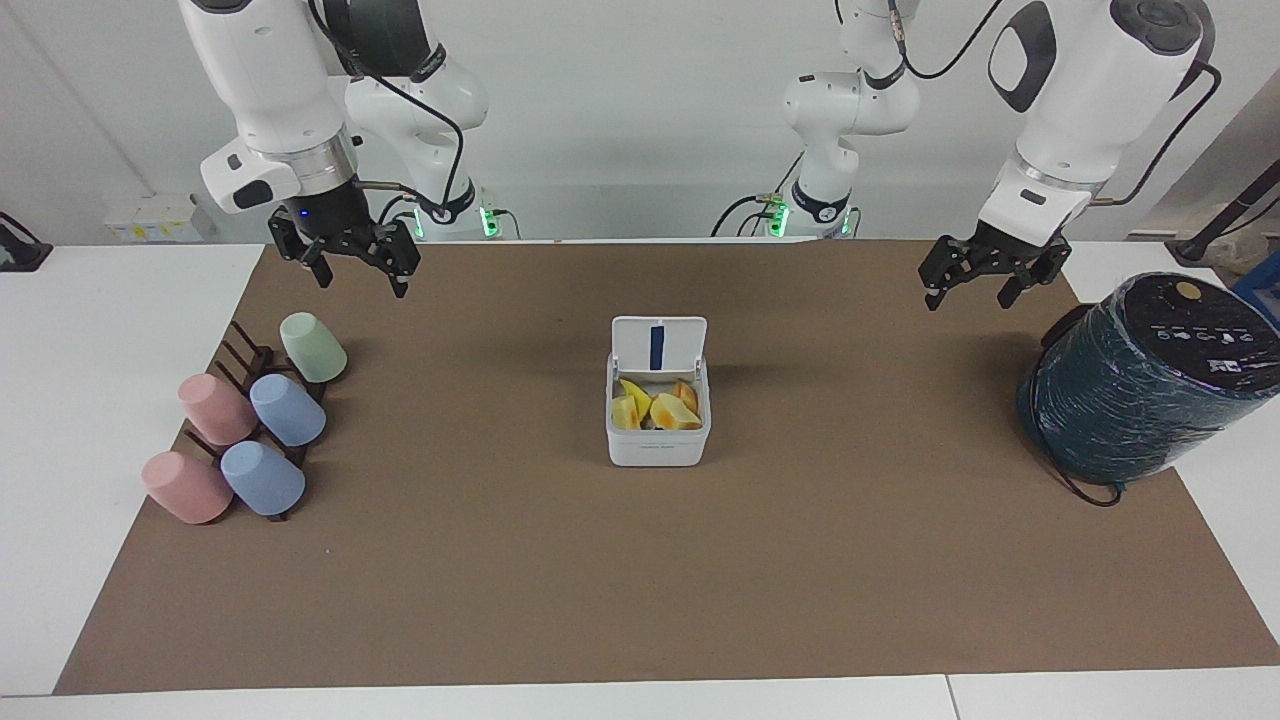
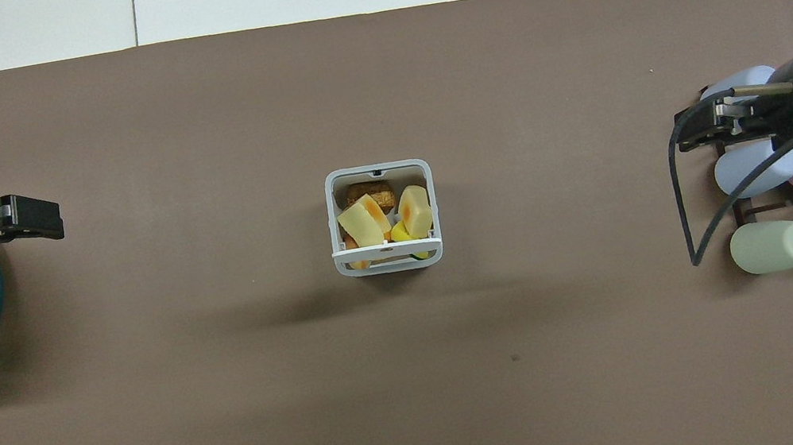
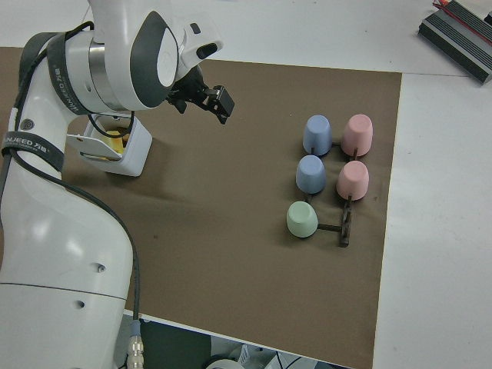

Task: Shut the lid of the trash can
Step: 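Move the left gripper toward the white trash can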

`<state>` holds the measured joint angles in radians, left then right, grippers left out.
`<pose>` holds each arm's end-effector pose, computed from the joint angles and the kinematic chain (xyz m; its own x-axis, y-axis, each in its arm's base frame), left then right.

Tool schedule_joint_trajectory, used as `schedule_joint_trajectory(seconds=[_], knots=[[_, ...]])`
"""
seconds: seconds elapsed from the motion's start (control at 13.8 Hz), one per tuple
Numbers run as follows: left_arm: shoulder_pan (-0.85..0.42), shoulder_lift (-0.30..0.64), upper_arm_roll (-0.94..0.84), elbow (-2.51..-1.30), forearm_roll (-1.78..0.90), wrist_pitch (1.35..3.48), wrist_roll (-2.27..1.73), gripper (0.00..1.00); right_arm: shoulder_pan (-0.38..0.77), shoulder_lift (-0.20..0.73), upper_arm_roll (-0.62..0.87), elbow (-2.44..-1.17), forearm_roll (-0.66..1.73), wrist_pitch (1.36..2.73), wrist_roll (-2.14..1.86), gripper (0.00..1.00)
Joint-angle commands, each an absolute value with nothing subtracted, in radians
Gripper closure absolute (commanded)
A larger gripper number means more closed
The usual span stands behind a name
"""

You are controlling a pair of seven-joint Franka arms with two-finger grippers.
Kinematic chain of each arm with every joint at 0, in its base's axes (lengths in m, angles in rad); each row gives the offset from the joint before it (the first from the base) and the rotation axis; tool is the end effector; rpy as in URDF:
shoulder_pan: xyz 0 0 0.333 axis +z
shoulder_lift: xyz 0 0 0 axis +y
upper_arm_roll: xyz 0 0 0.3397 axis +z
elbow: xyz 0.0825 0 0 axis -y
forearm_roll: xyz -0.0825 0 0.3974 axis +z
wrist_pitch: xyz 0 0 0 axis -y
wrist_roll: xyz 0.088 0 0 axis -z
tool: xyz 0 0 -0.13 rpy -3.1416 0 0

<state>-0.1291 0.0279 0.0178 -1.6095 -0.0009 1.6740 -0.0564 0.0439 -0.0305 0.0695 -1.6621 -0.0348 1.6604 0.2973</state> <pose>0.5830 -0.0654 0.5994 0.9978 -0.0547 0.0365 -0.0549 -0.9985 0.0025 0.5623 0.0603 0.6059 0.9830 -0.1797 0.0382 -0.1807 -0.9832 0.0268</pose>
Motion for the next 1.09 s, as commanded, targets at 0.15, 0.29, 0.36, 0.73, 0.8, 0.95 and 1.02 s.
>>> schedule_joint_trajectory(seconds=[0.15, 0.29, 0.36, 0.73, 0.8, 0.95, 1.02], knots=[[-0.144, 0.000, 0.026, -1.640, 0.023, 1.680, -0.051, 0.00, 0.021, -0.041, 0.081, -1.675, -0.020, 1.664, 0.272, 0.00], [-0.146, 0.000, 0.025, -1.640, 0.023, 1.677, -0.052, 0.00, 0.021, -0.041, 0.081, -1.675, -0.020, 1.664, 0.272, 0.00], [-0.158, -0.002, 0.023, -1.640, 0.023, 1.674, -0.057, 0.00, 0.021, -0.041, 0.081, -1.675, -0.020, 1.664, 0.272, 0.00], [-0.285, -0.024, 0.021, -1.684, 0.005, 1.680, -0.154, 0.00, 0.021, -0.041, 0.081, -1.675, -0.020, 1.664, 0.272, 0.00], [-0.335, -0.043, 0.021, -1.722, -0.008, 1.687, -0.214, 0.00, 0.021, -0.041, 0.081, -1.675, -0.020, 1.664, 0.272, 0.00], [-0.444, -0.087, 0.021, -1.813, -0.009, 1.744, -0.358, 0.13, 0.021, -0.041, 0.081, -1.675, -0.020, 1.664, 0.272, 0.00], [-0.492, -0.109, 0.021, -1.862, -0.011, 1.793, -0.442, 0.19, 0.021, -0.041, 0.081, -1.675, -0.020, 1.664, 0.272, 0.00]])
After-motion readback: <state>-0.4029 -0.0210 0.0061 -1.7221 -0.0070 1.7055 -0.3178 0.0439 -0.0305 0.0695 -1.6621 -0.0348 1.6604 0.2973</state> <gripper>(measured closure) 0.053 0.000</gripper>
